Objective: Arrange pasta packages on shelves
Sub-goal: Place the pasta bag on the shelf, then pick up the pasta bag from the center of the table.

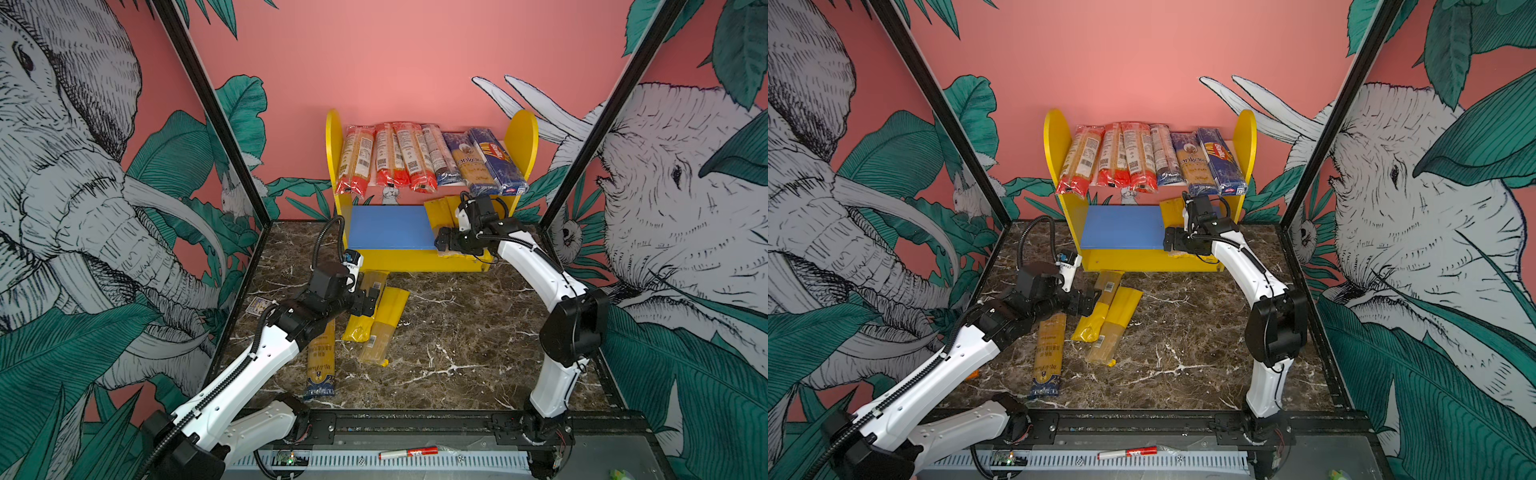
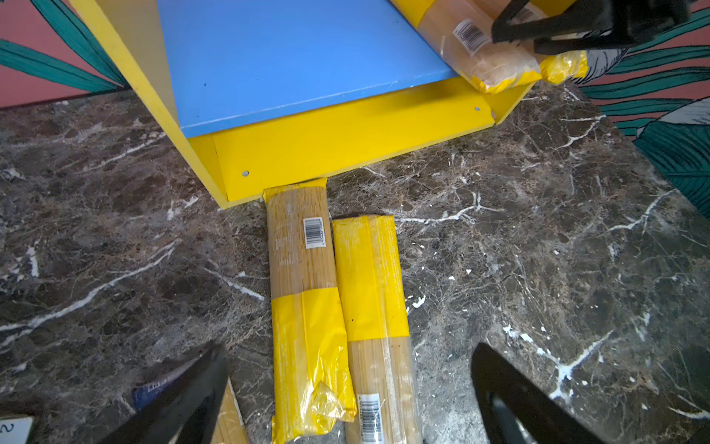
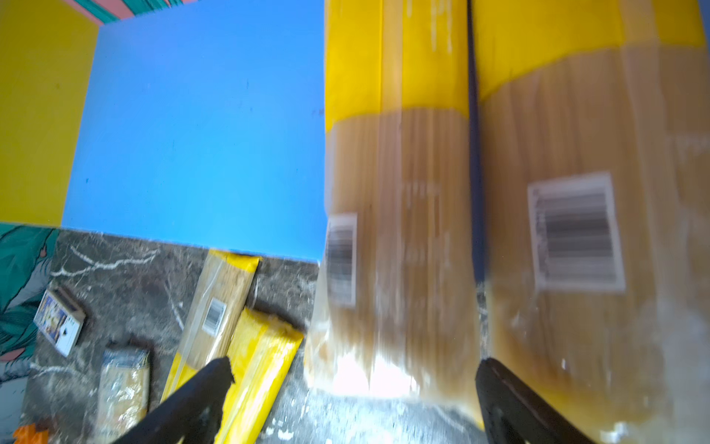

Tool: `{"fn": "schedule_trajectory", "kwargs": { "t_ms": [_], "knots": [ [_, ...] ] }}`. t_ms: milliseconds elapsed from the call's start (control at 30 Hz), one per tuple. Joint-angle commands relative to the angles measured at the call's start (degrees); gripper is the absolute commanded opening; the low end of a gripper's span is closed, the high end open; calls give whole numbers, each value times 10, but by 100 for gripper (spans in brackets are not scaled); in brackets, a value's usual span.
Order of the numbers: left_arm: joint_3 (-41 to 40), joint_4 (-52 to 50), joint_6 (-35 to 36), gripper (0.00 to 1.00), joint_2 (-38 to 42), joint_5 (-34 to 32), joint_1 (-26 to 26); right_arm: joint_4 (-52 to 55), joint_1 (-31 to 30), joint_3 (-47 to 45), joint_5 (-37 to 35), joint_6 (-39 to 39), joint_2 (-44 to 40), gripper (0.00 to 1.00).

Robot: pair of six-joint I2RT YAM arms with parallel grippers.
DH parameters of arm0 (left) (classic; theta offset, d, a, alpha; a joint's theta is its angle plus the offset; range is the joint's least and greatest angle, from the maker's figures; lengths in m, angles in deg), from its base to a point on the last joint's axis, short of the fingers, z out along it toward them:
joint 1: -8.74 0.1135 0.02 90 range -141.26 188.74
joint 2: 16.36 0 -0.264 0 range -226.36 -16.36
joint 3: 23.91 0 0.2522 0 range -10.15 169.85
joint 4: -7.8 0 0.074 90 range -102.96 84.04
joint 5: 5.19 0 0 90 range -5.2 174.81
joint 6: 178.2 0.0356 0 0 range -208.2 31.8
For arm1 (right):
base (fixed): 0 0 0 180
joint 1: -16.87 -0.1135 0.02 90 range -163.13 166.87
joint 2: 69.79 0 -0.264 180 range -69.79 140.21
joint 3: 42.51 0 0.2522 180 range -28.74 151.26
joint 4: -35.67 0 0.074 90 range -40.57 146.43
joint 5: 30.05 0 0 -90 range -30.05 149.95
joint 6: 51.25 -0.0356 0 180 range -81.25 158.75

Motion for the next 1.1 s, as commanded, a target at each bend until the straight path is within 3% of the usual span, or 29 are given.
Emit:
{"fn": "schedule_trajectory", "kwargs": {
  "t_ms": [0,500,767,1067],
  "knots": [
    [-17,-10,-26,99,7,-4,-2,-34,-16,-32,14,-17,-41,98],
    [-123,16,-101,99,-18,7,-2,-86,-135,-239,114,-140,-190,98],
    [-122,-30,-107,98,-83,29,-3,-70,-164,-236,117,-144,-193,98],
    [-121,-20,-105,99,-150,7,-2,-57,-164,-189,120,-118,-161,98]
  ]
}}
